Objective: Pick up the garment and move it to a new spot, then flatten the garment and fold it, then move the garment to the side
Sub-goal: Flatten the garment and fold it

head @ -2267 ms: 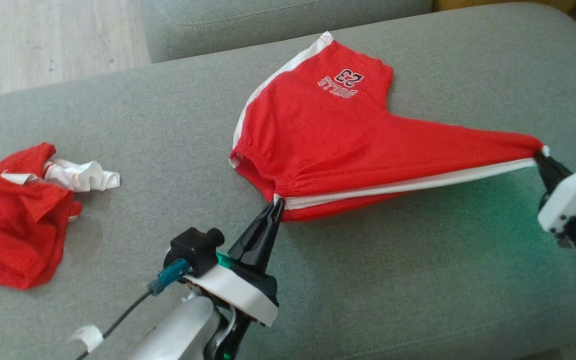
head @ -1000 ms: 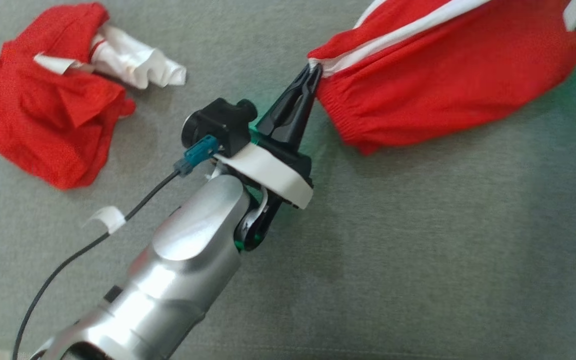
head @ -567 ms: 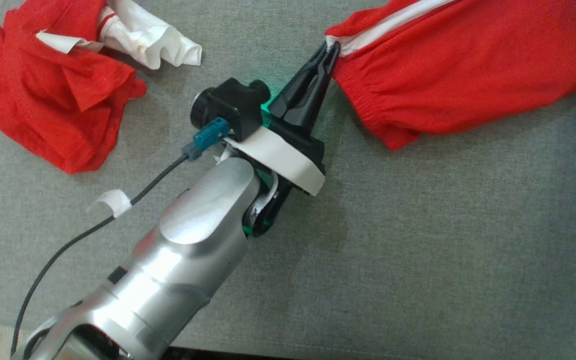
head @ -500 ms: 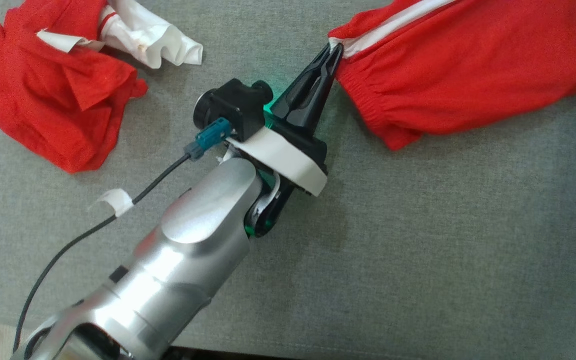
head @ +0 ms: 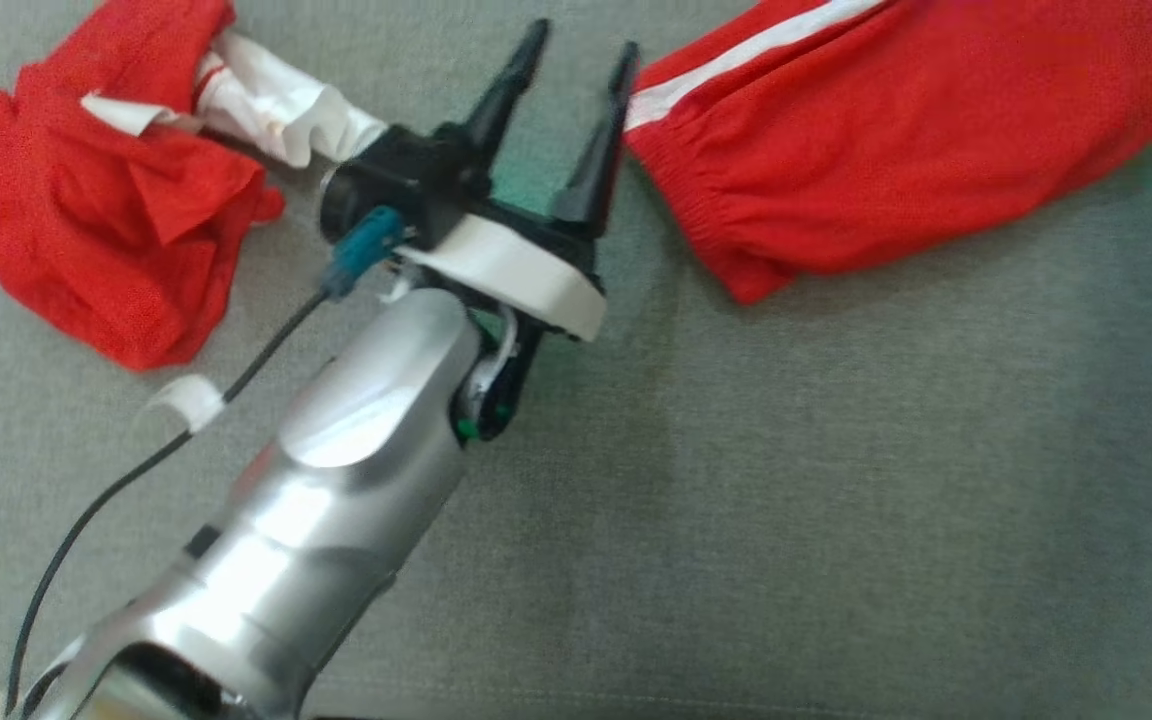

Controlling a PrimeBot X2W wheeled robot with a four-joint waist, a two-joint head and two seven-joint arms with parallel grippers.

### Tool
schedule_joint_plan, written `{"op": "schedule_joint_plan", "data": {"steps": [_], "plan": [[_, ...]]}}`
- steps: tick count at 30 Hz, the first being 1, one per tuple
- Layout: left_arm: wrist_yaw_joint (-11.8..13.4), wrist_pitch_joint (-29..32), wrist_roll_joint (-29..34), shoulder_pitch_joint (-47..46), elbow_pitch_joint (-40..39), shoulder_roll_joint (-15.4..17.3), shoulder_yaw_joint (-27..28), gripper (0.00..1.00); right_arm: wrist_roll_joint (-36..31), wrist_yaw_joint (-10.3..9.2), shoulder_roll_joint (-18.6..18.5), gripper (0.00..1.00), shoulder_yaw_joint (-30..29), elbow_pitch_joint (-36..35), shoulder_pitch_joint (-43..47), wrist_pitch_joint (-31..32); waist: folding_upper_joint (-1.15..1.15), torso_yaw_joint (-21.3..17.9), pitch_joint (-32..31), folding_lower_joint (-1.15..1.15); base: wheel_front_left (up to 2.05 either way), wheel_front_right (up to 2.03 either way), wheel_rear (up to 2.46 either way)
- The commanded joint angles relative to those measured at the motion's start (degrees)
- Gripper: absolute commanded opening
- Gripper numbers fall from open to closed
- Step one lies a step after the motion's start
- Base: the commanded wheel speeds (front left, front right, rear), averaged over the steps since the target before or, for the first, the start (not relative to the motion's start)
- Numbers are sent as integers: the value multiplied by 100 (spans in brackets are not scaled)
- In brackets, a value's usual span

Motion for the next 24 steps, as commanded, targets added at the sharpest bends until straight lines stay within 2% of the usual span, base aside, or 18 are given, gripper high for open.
{"op": "schedule_joint_plan", "data": {"steps": [1, 6, 7, 9, 16, 19, 20, 24], "plan": [[60, -52, 133, 93, -239, 202, 308, 100, 81, 37, 170, 100, 68, -123, 55, -215, 0, -191, -267, 0, 0, 0, 0], [290, -52, 614, 430, -779, 489, 944, 100, 546, 37, 525, 100, 344, -241, 378, -722, 0, -492, -726, 0, 0, 0, 0], [459, -52, 983, 606, -1119, 646, 1205, 100, 814, 37, 692, 100, 527, -465, 560, -819, 0, -627, -894, 0, 0, 0, 0], [569, -53, 1200, 864, -1415, 726, 1447, 100, 1134, 37, 809, 100, 690, -833, 816, -865, 0, -738, -1045, 0, 0, 0, 0], [706, -53, 1719, 1766, -2091, 928, 1983, 100, 1933, 37, 1101, 100, 1156, -3075, 2556, -884, 0, -1031, -1533, 0, 0, 0, 0], [786, -53, 1925, 2195, -2284, 959, 2197, 100, 1982, 37, 1222, 100, 1388, -3854, 3407, -885, 0, -1160, -1727, 0, 0, 0, 0], [786, -53, 1925, 2195, -2284, 959, 2197, 100, 1982, 37, 1222, 100, 1388, -3854, 3407, -885, 0, -1160, -1727, 0, 0, 0, 0], [843, -53, 2076, 2867, -2486, 846, 2448, 100, 1834, 37, 1331, 100, 1589, -4525, 4407, -885, 0, -1271, -1897, 0, 0, 0, 0]]}}
